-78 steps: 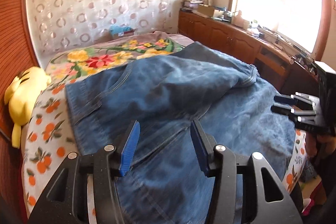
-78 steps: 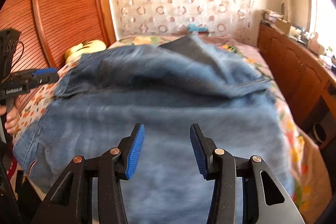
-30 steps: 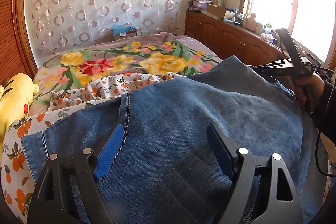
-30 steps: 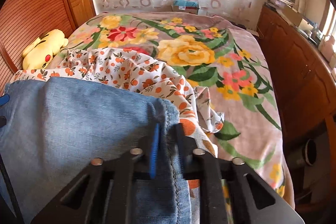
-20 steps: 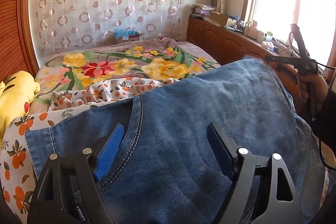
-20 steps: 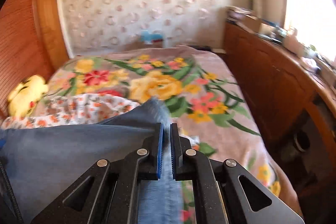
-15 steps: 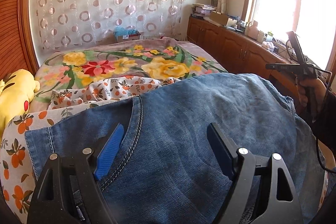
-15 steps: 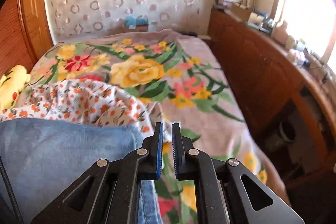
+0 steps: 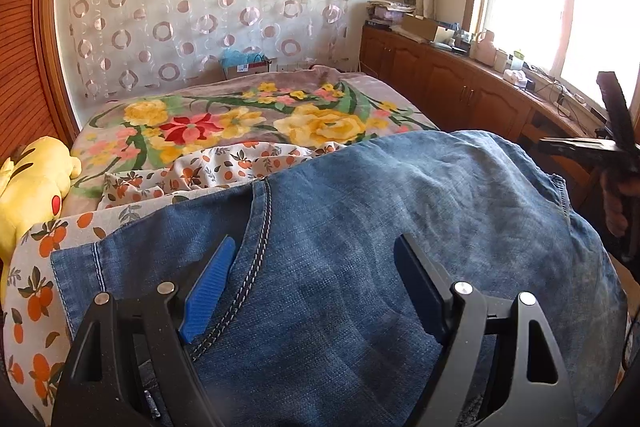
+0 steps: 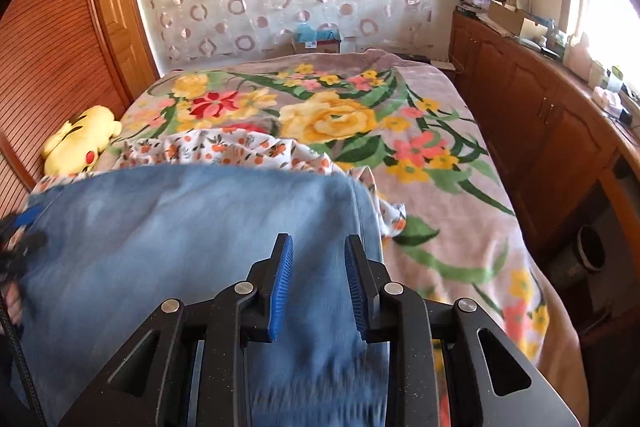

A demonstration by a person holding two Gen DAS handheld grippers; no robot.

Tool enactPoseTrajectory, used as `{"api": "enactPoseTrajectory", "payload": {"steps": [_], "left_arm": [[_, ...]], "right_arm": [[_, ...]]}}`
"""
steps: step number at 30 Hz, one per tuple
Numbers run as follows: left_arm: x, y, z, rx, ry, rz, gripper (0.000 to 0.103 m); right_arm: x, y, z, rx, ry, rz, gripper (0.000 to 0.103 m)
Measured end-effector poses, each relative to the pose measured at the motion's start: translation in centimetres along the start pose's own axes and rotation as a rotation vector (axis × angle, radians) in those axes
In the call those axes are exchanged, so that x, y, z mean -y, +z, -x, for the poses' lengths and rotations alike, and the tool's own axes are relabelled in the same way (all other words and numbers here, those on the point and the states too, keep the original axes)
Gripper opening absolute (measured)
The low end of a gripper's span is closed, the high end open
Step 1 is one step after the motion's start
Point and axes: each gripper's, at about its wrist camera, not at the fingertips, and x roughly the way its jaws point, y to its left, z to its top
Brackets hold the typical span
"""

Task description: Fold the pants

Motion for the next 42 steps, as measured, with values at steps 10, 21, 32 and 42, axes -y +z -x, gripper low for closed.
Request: {"api": "enactPoseTrajectory", "payload": {"steps": [10, 21, 32, 42], "left_arm": [[2.8, -1.0, 6.6, -0.007, 0.014, -0.089, 0.082], [4.9, -7.5, 14.6, -0.020, -0.001, -0.098, 0.082], [4.3, -13.1, 18.9, -0.054, 0.042, -0.051, 0.082], [3.5, -15.5, 21.5, -0.058, 0.092, -0.014, 0.082]], "right_arm": [[1.7, -8.7, 9.9, 0.006, -0.014, 0.014, 0.044], [0.5, -16.2, 14.0, -0.027, 0.001, -0.024, 0.044], [-2.2, -19.4, 16.8, 0.029, 0.037, -0.022, 0.044], [-3.1, -20.2, 17.7, 0.026, 0.034, 0.004, 0.045]]}}
